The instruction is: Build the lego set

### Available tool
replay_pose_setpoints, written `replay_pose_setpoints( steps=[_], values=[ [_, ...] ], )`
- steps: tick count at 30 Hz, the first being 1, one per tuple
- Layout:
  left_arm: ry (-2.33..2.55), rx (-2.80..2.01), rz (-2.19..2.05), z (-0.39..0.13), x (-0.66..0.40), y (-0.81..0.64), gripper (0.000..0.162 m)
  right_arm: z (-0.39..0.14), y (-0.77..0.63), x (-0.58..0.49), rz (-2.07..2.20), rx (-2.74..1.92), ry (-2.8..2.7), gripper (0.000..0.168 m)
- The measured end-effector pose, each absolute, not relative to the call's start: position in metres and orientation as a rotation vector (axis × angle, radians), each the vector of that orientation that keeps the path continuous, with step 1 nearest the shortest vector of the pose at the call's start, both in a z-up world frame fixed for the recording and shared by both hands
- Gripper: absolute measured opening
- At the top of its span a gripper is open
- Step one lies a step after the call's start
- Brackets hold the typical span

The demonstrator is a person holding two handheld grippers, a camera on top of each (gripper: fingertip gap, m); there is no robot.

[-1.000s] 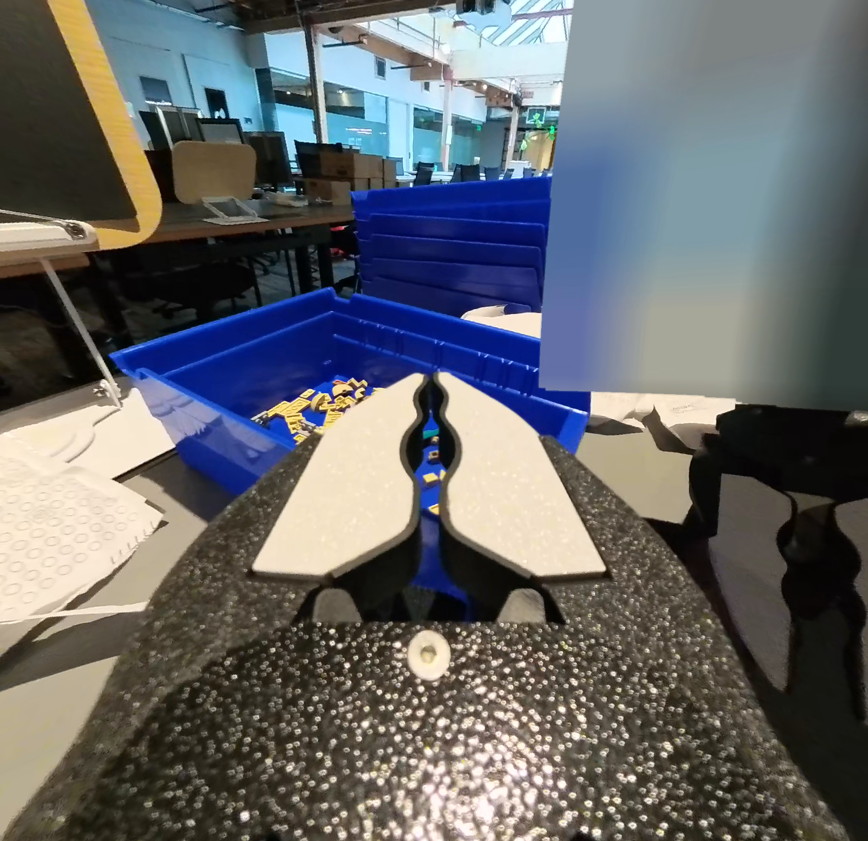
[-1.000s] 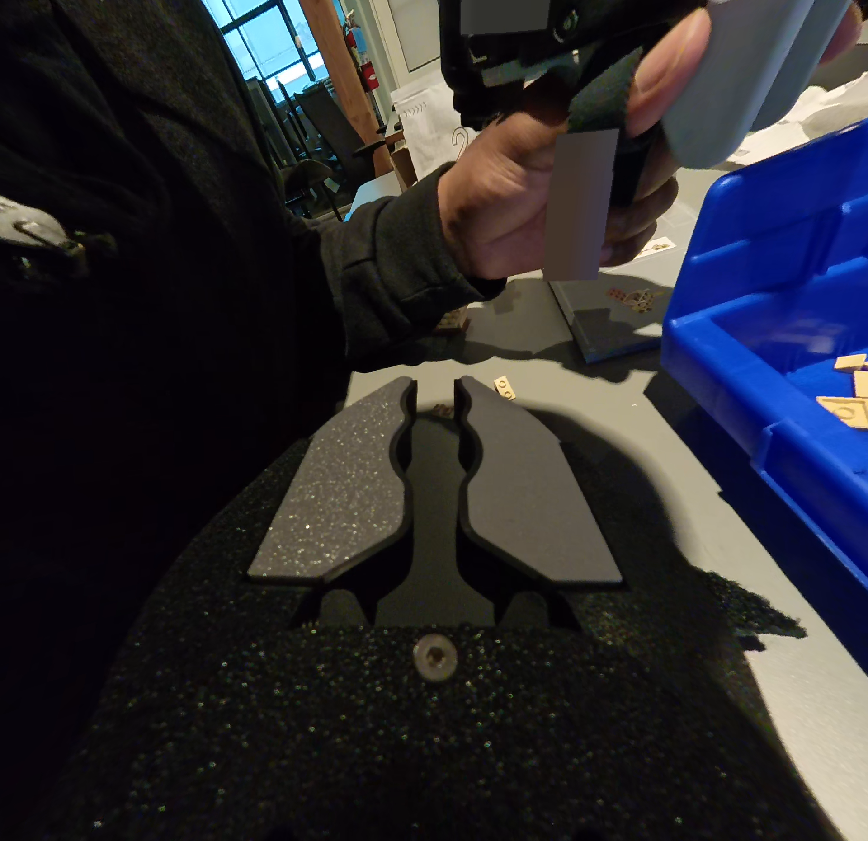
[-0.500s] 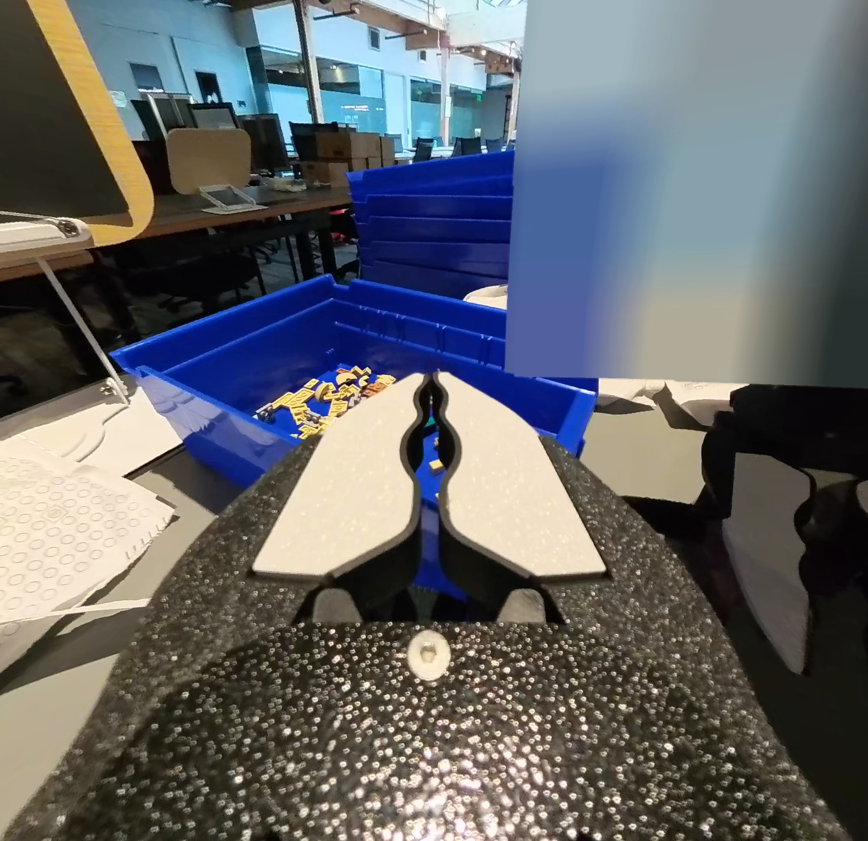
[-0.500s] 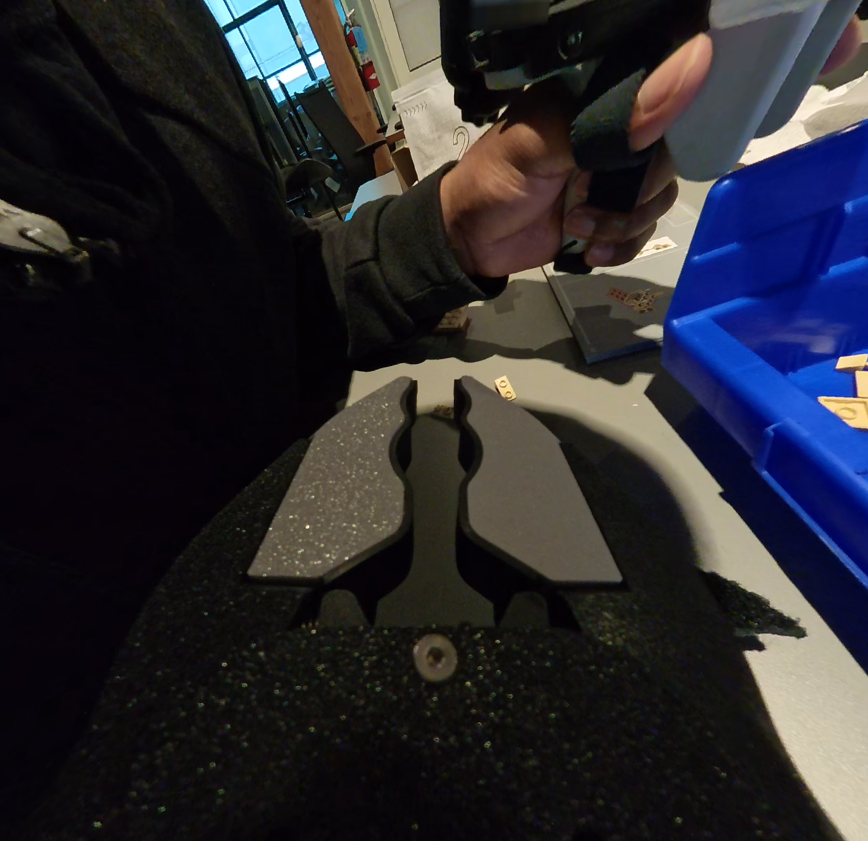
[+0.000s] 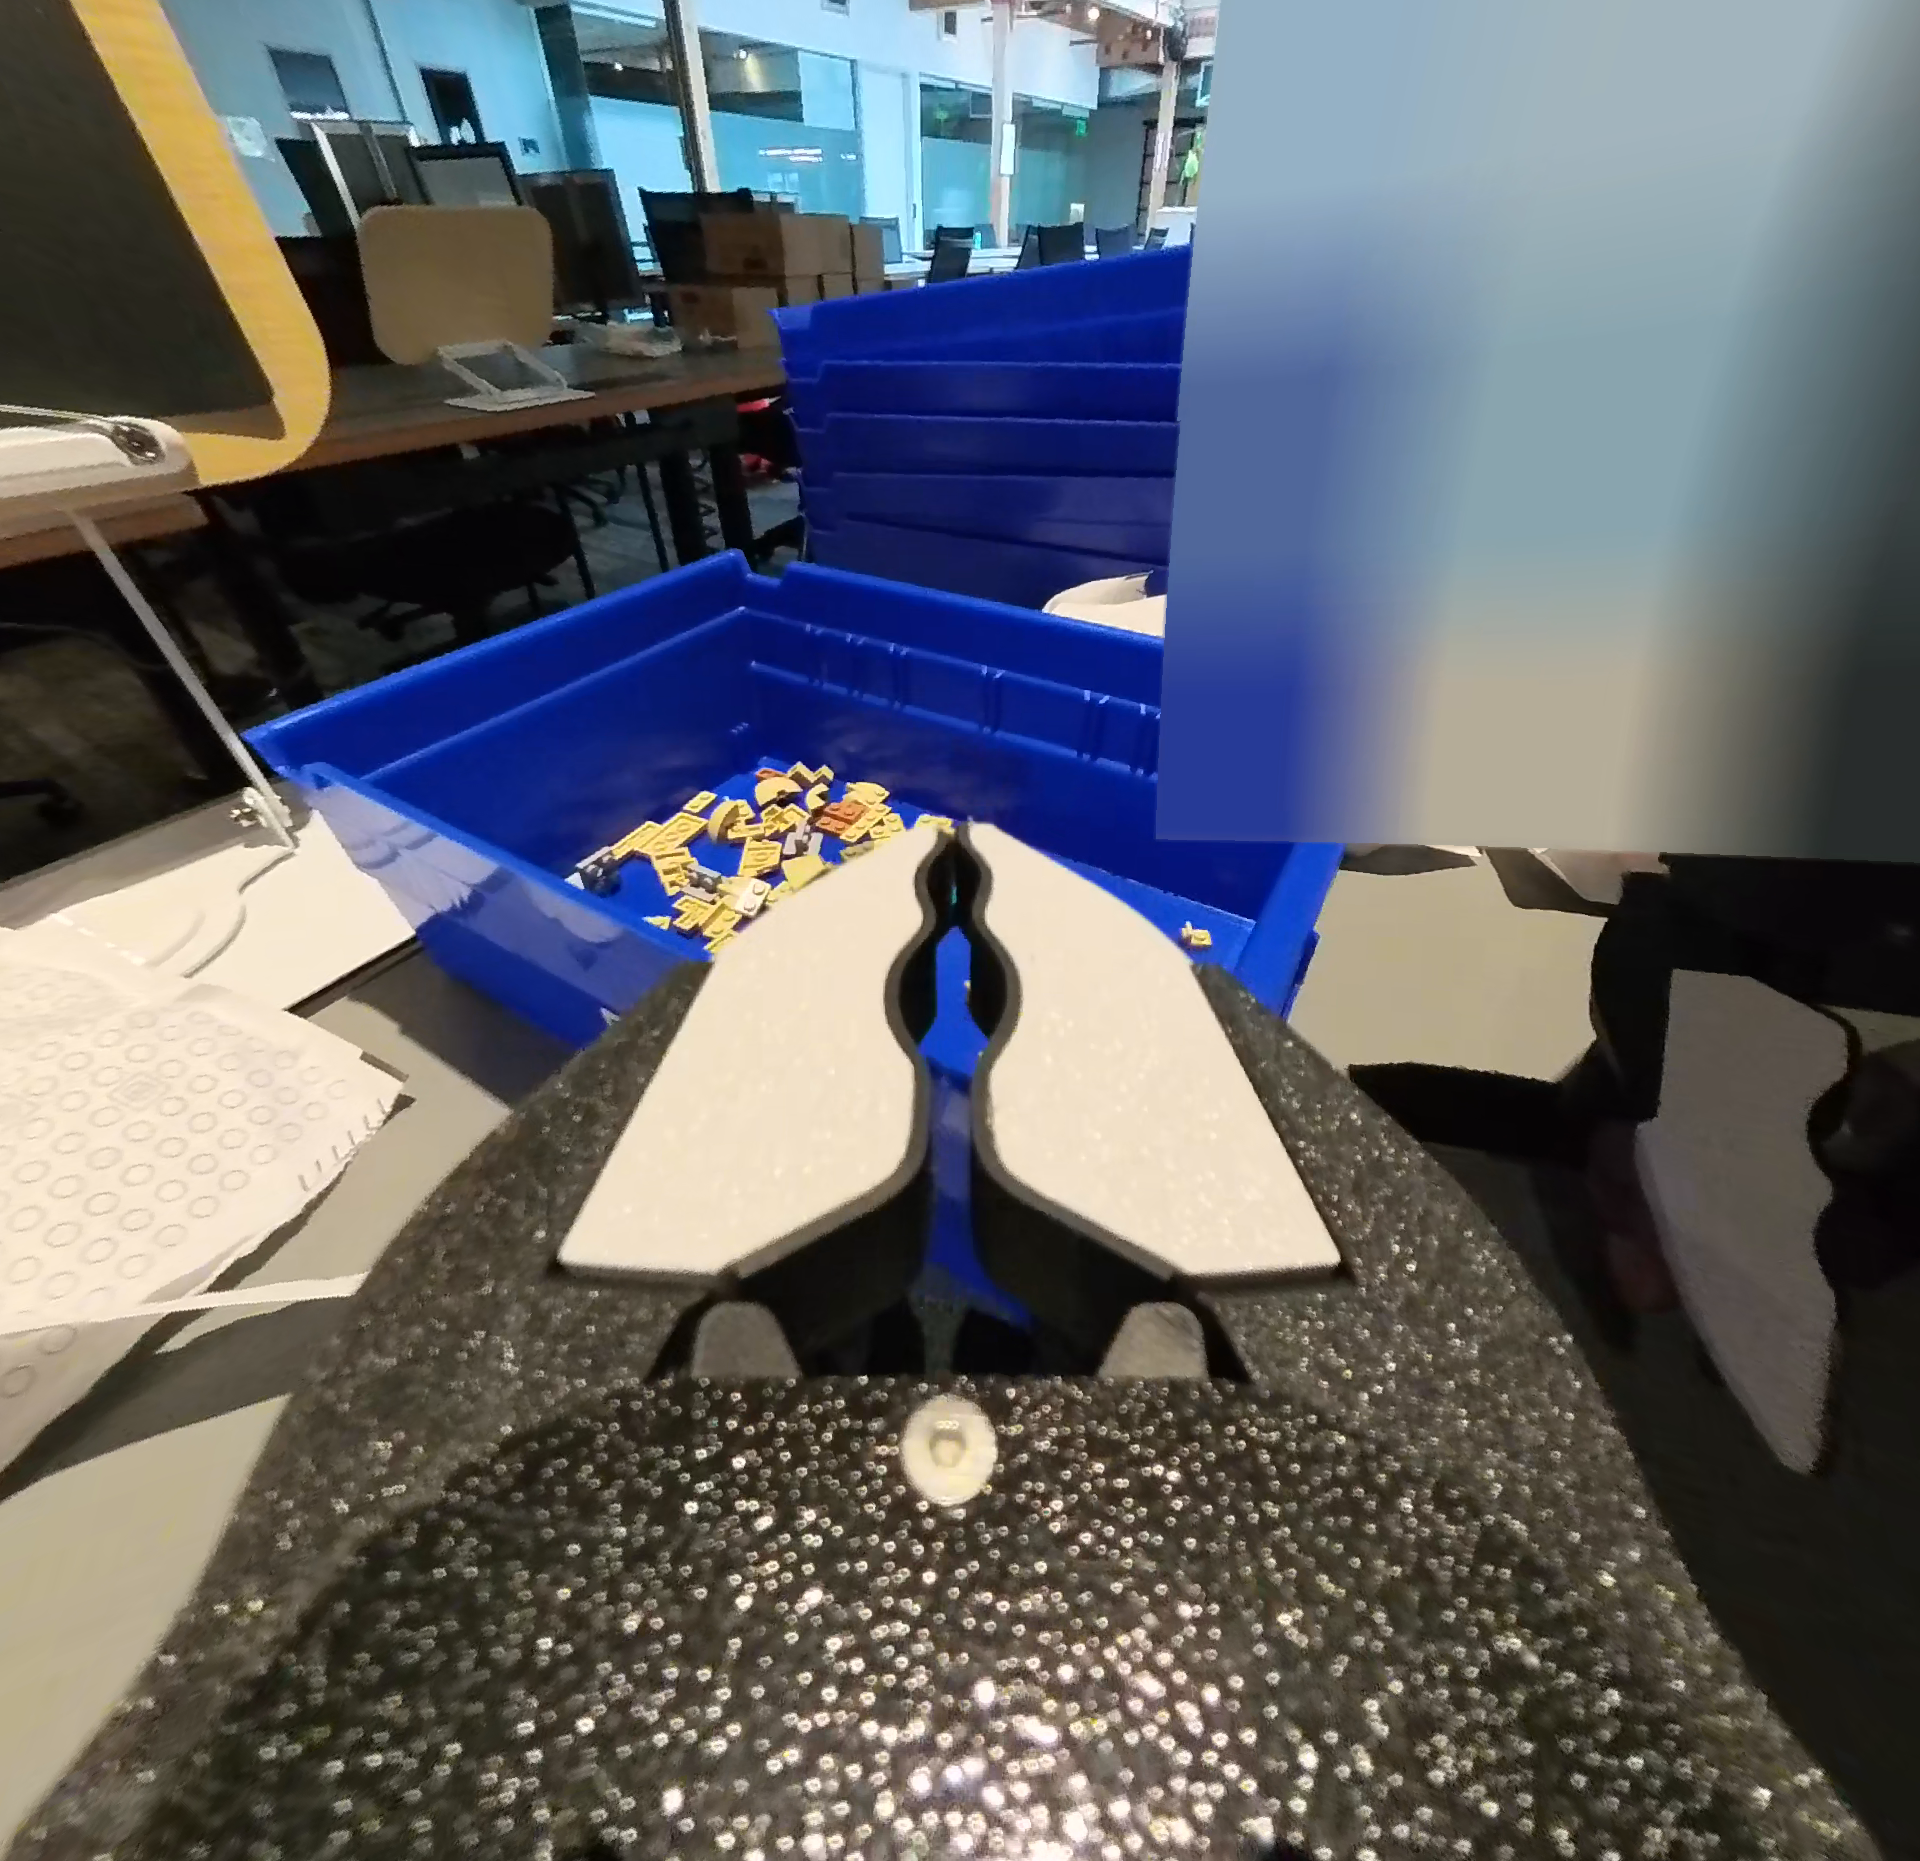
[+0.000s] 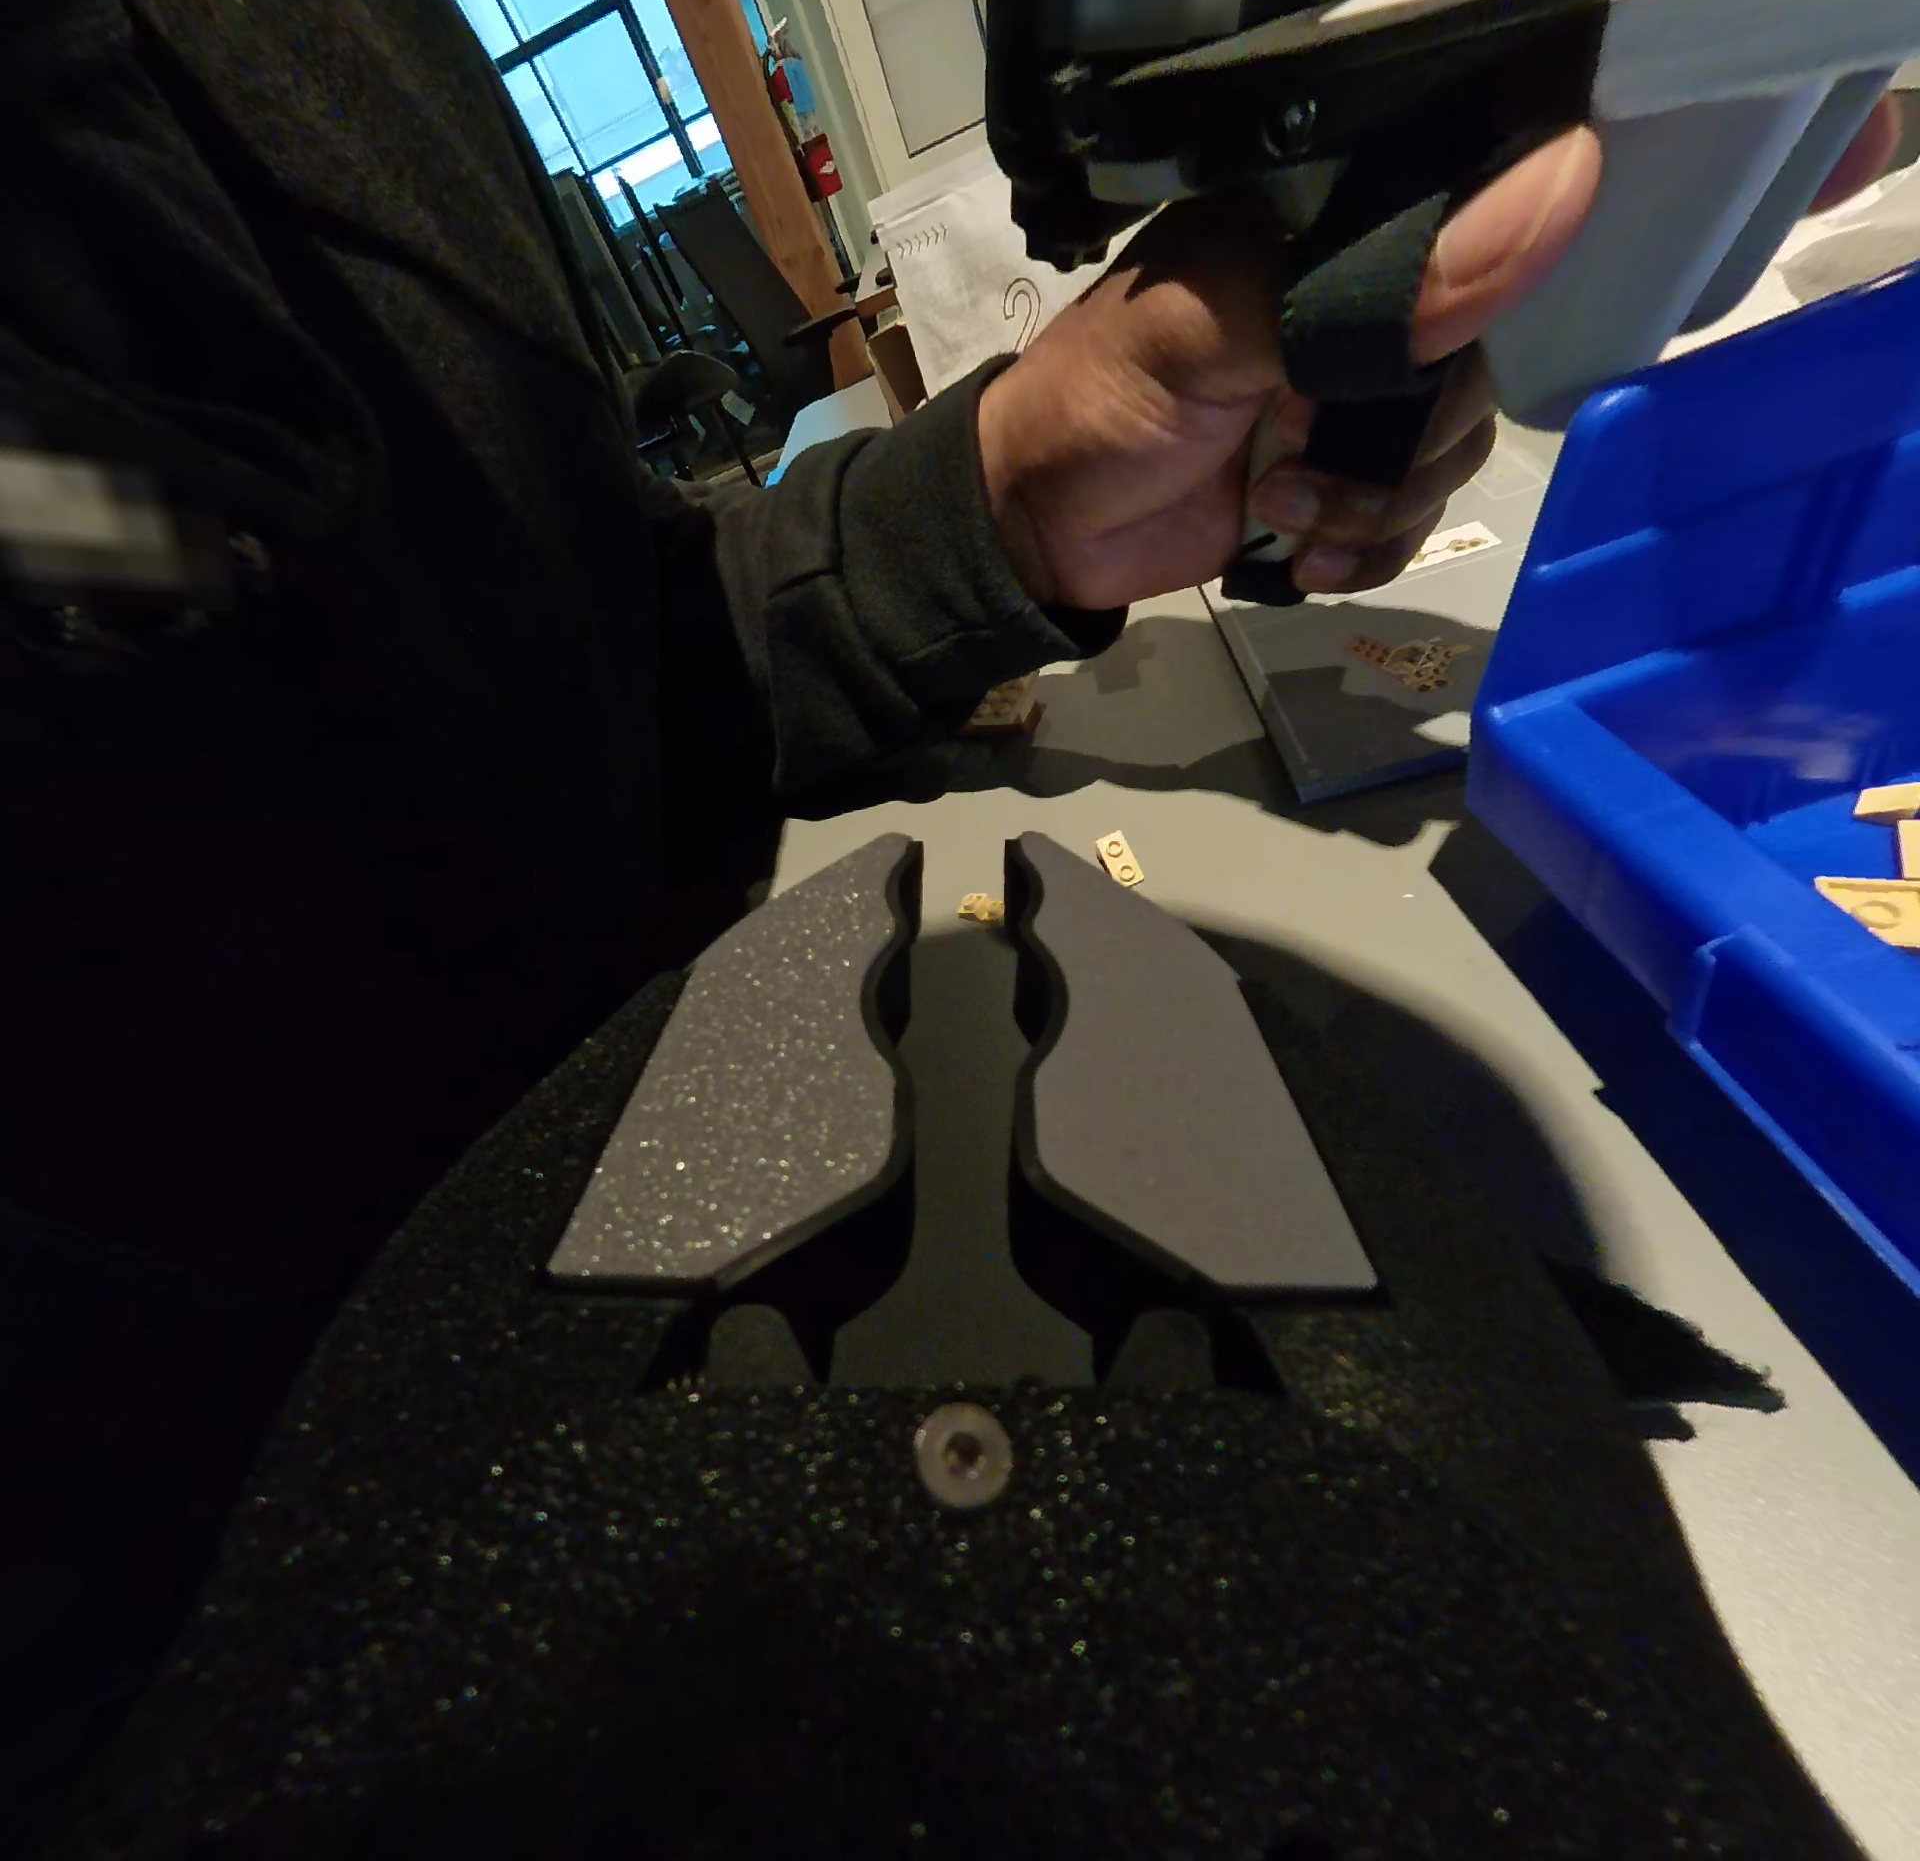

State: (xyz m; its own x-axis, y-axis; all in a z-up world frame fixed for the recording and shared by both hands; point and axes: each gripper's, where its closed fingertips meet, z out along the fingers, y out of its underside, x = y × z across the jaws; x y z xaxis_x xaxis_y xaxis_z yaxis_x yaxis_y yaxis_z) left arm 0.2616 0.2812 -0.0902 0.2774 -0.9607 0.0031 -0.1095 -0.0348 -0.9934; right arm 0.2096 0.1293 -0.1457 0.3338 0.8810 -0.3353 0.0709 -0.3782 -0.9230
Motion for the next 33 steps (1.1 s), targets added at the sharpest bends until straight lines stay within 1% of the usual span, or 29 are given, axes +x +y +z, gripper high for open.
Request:
replay_pose_setpoints(
  steps=[33],
  values=[
    [1.105, -1.485, -0.926, -0.104, 0.261, 0.287, 0.000, -0.145, 0.129, 0.210, 1.174, -1.713, -0.845, 0.015]
  ],
)
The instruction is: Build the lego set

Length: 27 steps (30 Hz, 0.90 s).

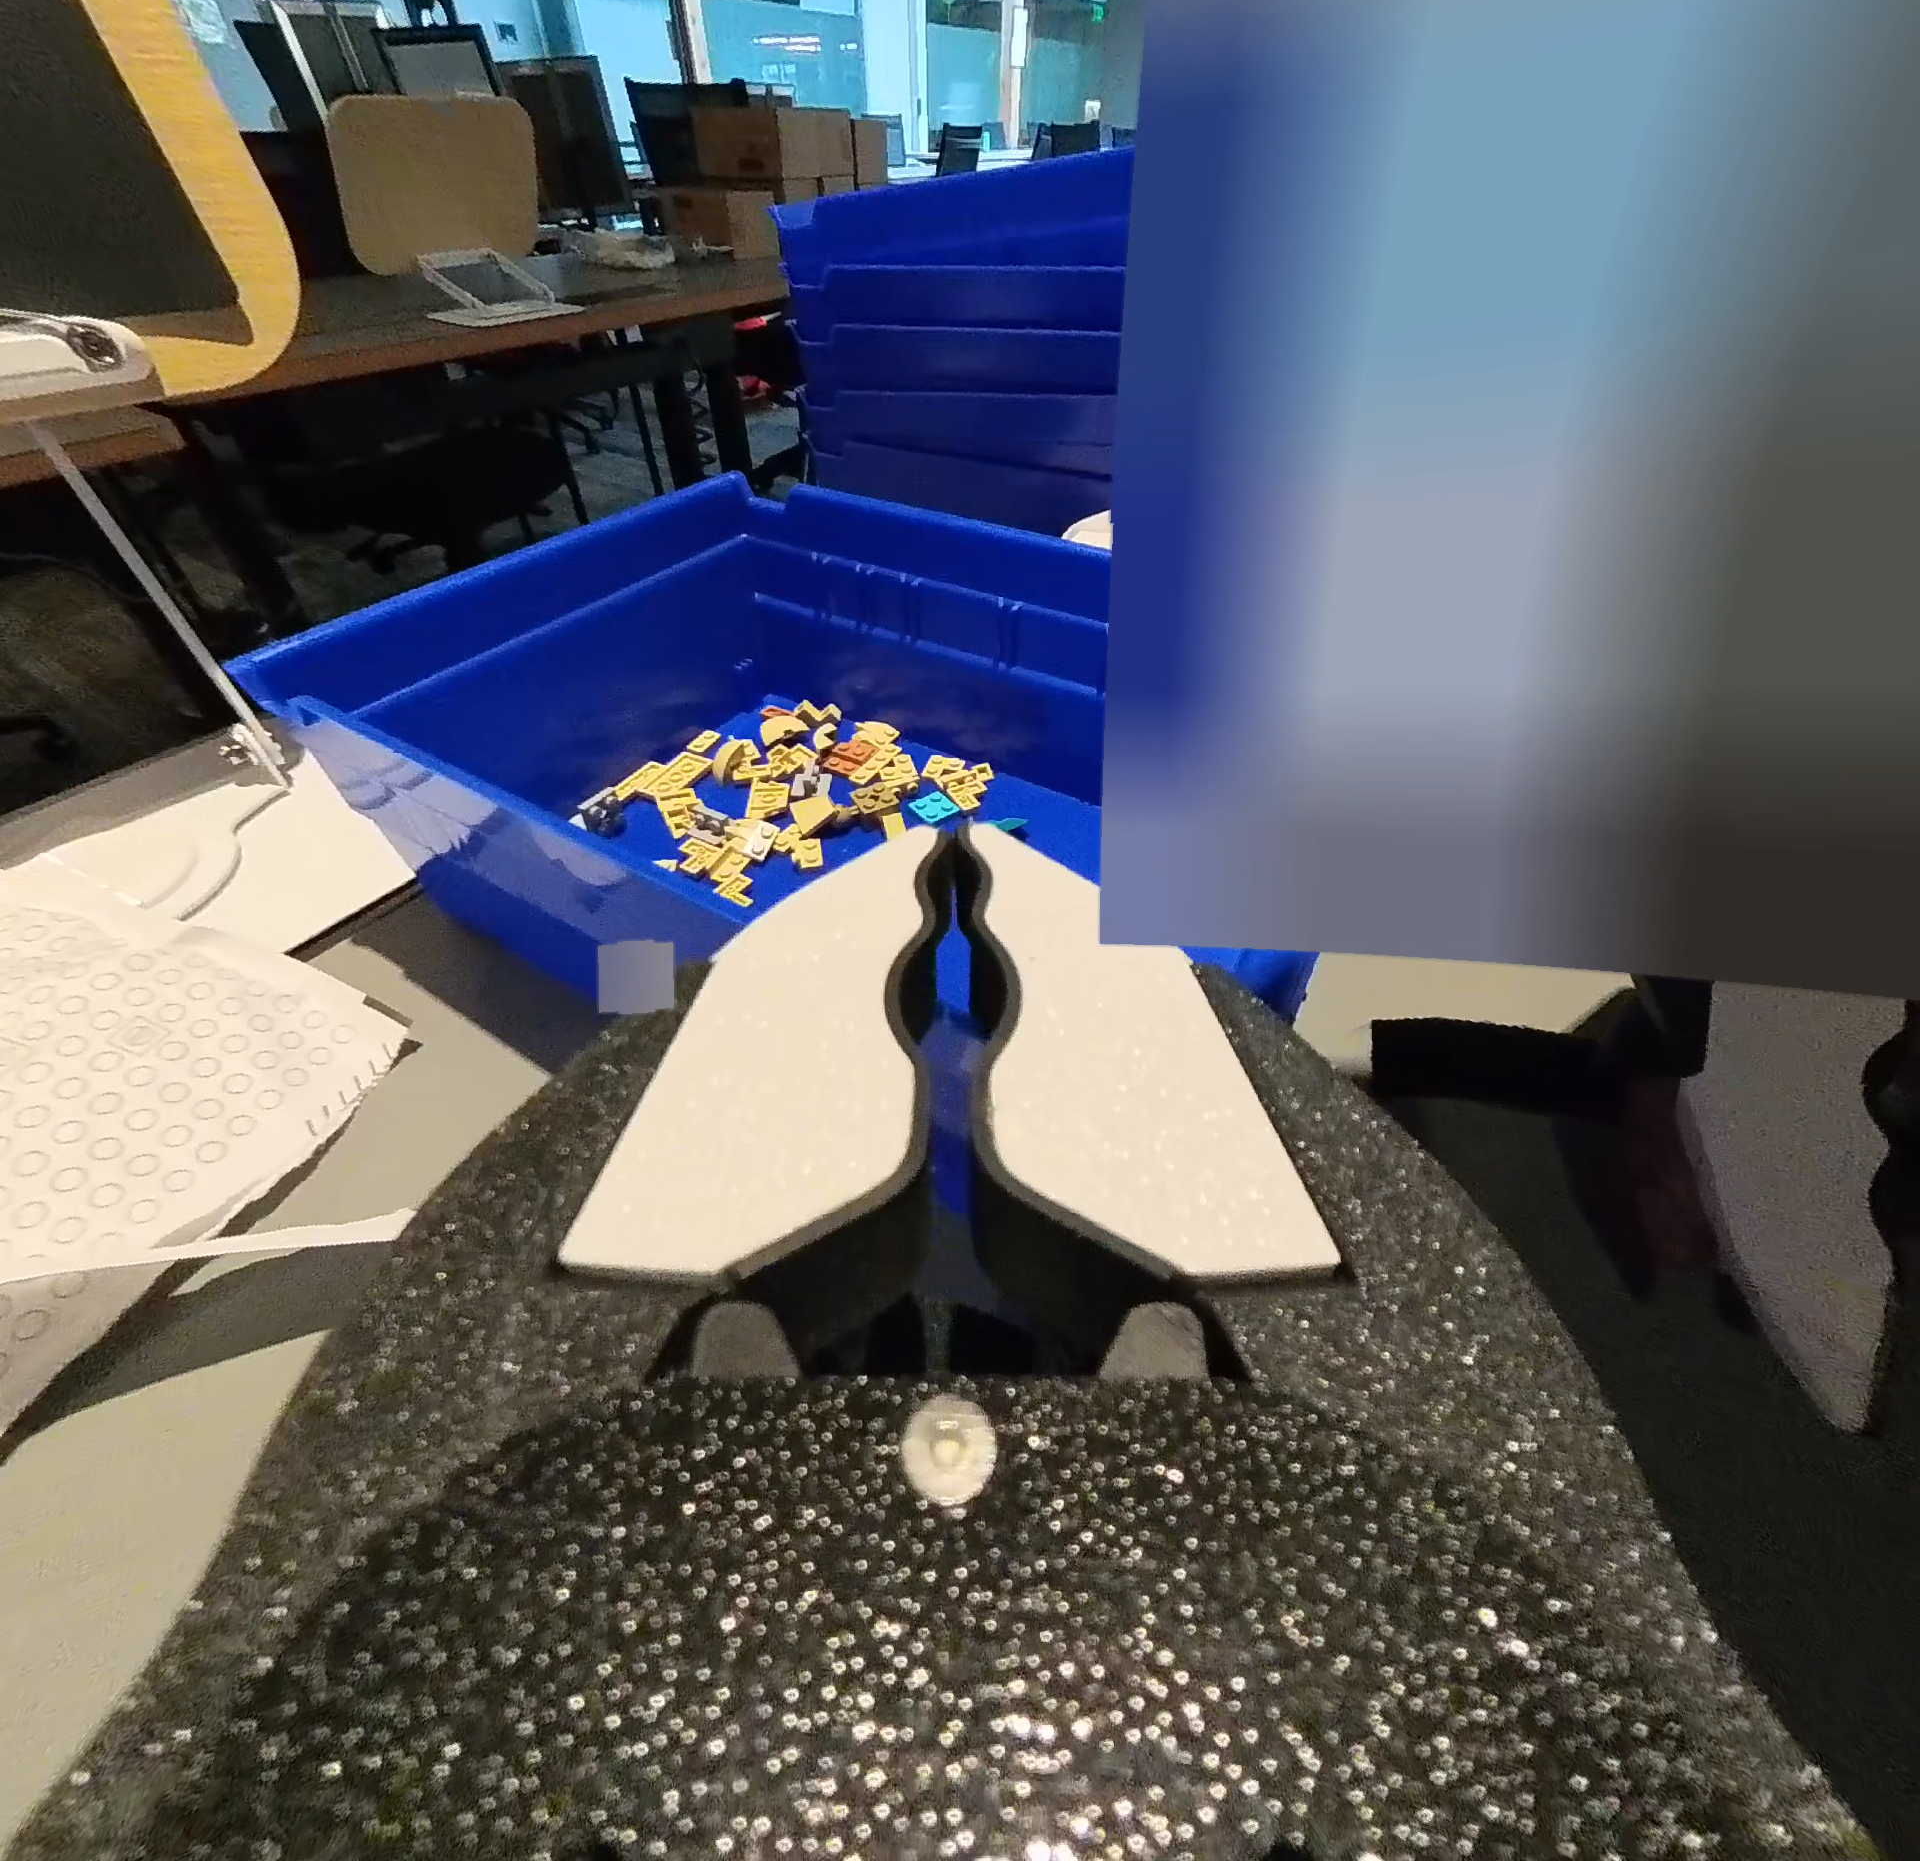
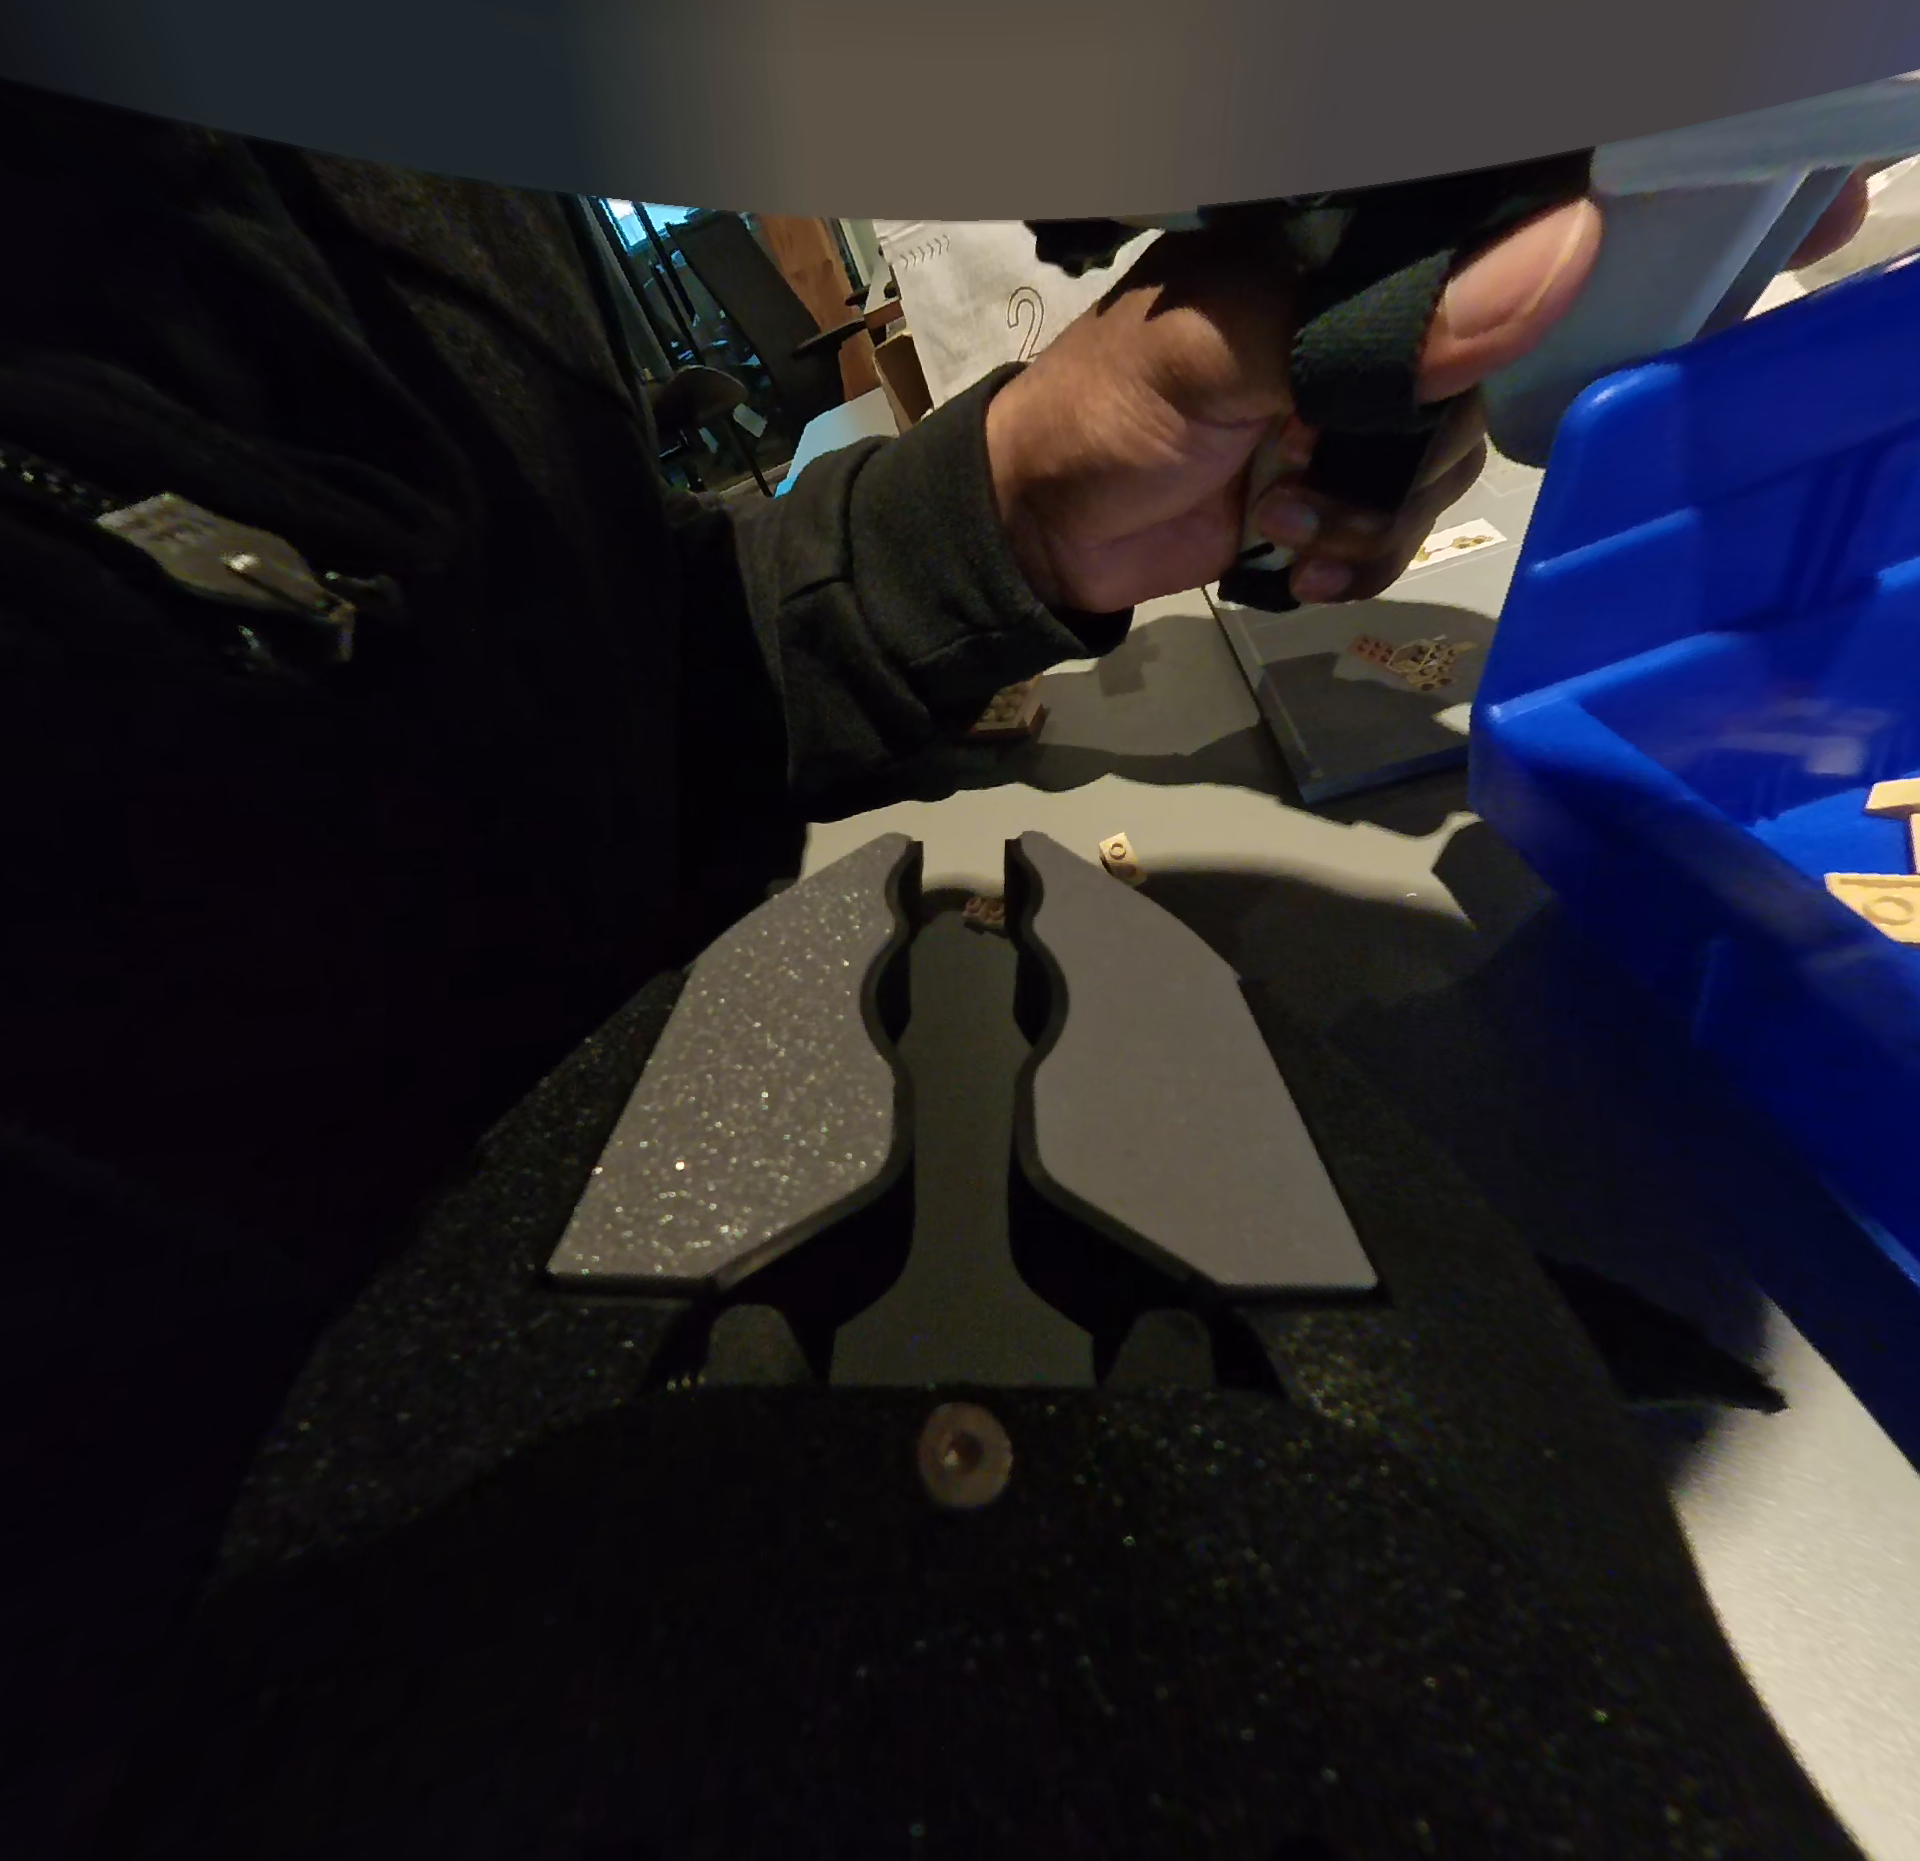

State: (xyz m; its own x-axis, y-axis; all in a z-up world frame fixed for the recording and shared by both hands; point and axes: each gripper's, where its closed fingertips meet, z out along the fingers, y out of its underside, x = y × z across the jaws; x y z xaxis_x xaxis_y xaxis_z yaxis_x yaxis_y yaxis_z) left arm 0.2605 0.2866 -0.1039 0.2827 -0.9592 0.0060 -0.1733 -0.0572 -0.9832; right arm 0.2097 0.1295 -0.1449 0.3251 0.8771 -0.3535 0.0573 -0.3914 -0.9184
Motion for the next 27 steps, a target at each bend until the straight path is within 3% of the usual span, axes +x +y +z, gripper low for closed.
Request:
replay_pose_setpoints(
  steps=[17, 22, 27],
  values=[
    [1.158, -1.458, -0.911, -0.091, 0.259, 0.283, 0.004, -0.146, 0.131, 0.209, 1.161, -1.722, -0.843, 0.015],
    [1.637, -1.426, -0.678, -0.093, 0.273, 0.271, 0.020, -0.146, 0.131, 0.209, 1.136, -1.722, -0.851, 0.015],
    [2.299, -1.259, -0.327, -0.118, 0.298, 0.266, 0.021, -0.149, 0.127, 0.205, 1.088, -1.720, -0.903, 0.015]
  ],
)
